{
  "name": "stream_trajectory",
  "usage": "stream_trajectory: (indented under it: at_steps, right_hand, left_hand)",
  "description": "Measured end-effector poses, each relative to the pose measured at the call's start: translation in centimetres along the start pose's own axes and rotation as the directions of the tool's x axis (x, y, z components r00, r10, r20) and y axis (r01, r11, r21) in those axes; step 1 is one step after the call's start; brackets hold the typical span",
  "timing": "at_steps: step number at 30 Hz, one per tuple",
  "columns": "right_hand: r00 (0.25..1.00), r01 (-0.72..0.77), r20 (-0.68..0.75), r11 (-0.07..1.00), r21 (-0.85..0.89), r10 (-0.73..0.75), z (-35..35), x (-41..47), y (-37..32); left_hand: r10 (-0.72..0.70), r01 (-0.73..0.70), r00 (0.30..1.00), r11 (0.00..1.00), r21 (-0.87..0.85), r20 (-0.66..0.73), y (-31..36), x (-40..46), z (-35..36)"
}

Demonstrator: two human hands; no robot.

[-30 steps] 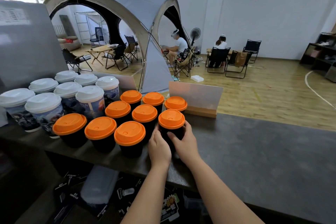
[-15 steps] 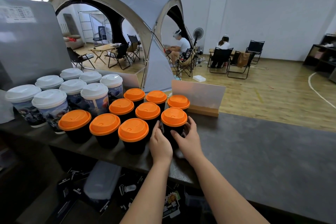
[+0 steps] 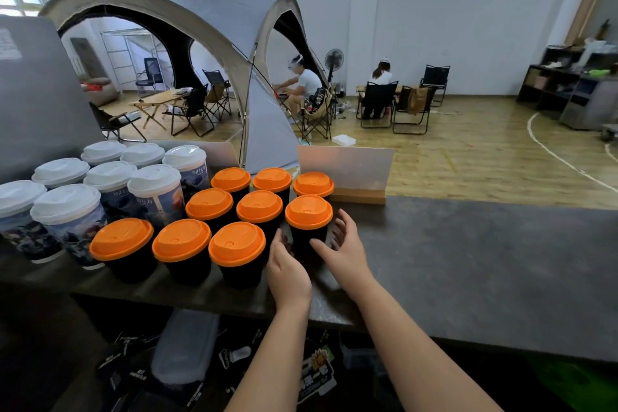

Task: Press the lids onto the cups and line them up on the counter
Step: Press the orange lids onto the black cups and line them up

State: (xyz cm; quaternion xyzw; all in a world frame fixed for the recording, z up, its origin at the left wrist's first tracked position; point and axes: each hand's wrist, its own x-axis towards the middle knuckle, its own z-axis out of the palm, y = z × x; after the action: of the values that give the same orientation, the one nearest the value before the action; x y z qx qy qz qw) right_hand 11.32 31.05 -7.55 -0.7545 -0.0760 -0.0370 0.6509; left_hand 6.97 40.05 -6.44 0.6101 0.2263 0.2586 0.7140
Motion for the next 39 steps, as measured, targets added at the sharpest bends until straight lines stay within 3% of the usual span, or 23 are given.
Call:
stream_trajectory:
  at_steps: [7,14,20,31,39]
  right_hand:
    - [0.99,-0.083,-0.103,0.986,0.141,0.098,-2.5,-4.2,-0.5]
    - [0.937,0.015,-0.349,0.99,0.14,0.035,-12.3,-9.6,-1.3]
    - [0.84,0.012,-0.537,0.986,0.165,0.08,-21.9,-12.9,-1.0]
    - [0.695,0.001,-0.71,0.988,0.157,0.112,-44.0,-17.4,1.3]
    - [0.575,-0.034,-0.81,0.992,0.12,0.118,-64.5,-19.5,3.4]
  left_hand:
    - [0.076,-0.078,0.997,0.995,-0.069,-0.033,-1.2,-5.7,0.3]
    - [0.111,-0.087,0.938,0.993,-0.085,0.329,-2.1,-13.6,5.2]
    - [0.039,-0.03,0.856,0.999,-0.026,0.515,-0.9,-18.1,11.3]
    - [0.015,-0.013,0.706,1.0,-0.008,0.708,-2.7,-31.4,30.2]
    - [0.0,0.049,0.488,0.998,-0.028,0.873,-4.0,-43.6,48.5]
